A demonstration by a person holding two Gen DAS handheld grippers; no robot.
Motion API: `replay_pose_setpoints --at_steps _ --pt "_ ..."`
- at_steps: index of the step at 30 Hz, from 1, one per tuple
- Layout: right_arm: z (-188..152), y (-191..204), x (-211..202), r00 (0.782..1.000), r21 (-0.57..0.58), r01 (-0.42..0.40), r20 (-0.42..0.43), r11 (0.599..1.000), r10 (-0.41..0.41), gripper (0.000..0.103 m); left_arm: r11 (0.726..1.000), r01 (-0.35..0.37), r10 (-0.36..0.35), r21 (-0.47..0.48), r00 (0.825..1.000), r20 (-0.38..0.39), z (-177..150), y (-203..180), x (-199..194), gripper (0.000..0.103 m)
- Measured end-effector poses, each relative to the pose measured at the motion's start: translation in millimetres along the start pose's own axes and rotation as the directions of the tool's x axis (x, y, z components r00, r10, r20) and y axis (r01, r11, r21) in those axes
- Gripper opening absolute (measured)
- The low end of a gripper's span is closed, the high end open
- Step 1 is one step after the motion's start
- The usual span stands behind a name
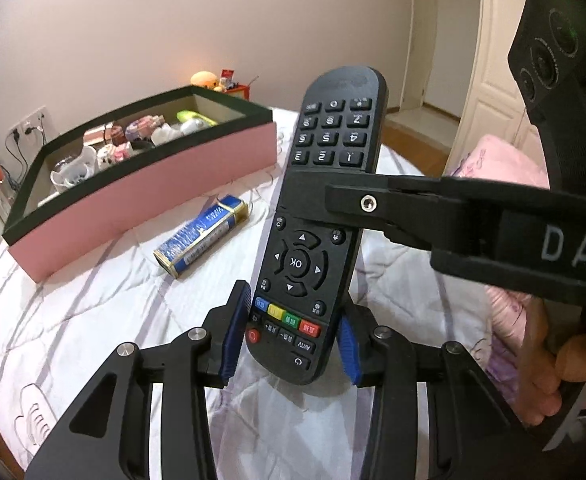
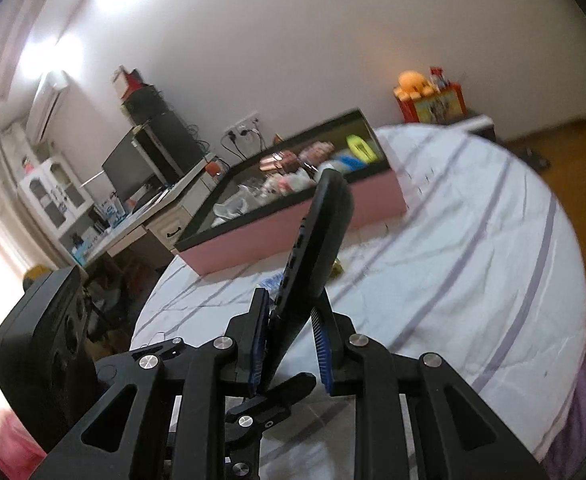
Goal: Organize rigid objects
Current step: 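Lift the remote and carry it over the pink box with both tools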
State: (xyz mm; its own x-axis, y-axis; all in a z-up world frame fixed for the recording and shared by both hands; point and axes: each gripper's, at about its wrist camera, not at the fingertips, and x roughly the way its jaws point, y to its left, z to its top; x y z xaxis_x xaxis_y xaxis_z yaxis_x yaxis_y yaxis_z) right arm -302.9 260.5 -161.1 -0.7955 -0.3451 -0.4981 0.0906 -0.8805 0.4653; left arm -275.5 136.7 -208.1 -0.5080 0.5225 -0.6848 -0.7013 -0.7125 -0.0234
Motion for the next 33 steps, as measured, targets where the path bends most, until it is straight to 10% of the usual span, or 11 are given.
replay_pose_setpoints --at_steps 18,33 --pt "68.1 55.2 -8.7 0.990 -0.215 -0.051 0.119 0.975 0.078 0.022 0.998 -0.063 0.058 0.030 0.989 0.137 69.3 42.2 -44.7 0.040" --pt "129.9 51.7 67.4 0.991 -0.306 -0.016 0.119 0.952 0.055 0.022 0.997 0.013 -0.007 -0.074 0.997 0.079 127.3 120.7 19.9 0.040"
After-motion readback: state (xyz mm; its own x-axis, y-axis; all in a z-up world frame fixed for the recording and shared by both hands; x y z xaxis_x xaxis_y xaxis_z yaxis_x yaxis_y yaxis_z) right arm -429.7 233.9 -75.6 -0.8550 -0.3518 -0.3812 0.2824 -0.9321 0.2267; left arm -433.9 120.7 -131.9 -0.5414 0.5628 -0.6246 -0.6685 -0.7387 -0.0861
